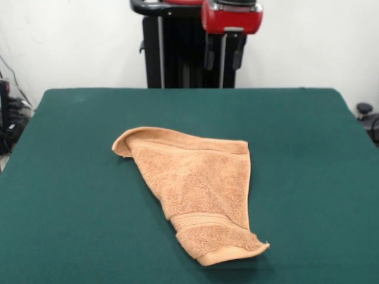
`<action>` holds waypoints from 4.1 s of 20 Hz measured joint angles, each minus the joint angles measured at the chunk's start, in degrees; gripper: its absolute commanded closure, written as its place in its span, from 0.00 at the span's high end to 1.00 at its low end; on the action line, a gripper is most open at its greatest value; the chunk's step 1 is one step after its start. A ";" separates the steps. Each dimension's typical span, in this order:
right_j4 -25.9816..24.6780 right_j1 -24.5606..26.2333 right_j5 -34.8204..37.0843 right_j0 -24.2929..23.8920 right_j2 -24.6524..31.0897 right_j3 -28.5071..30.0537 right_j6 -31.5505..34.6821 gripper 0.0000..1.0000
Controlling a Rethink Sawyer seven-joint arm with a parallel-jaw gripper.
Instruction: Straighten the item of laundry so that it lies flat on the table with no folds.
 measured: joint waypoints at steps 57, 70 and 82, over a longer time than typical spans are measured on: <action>-11.97 4.73 -12.44 -17.85 4.46 0.46 0.00 1.00; -14.57 5.70 -13.18 -19.82 5.03 0.47 0.00 1.00; -14.62 5.93 -13.18 -19.82 5.17 0.69 0.00 1.00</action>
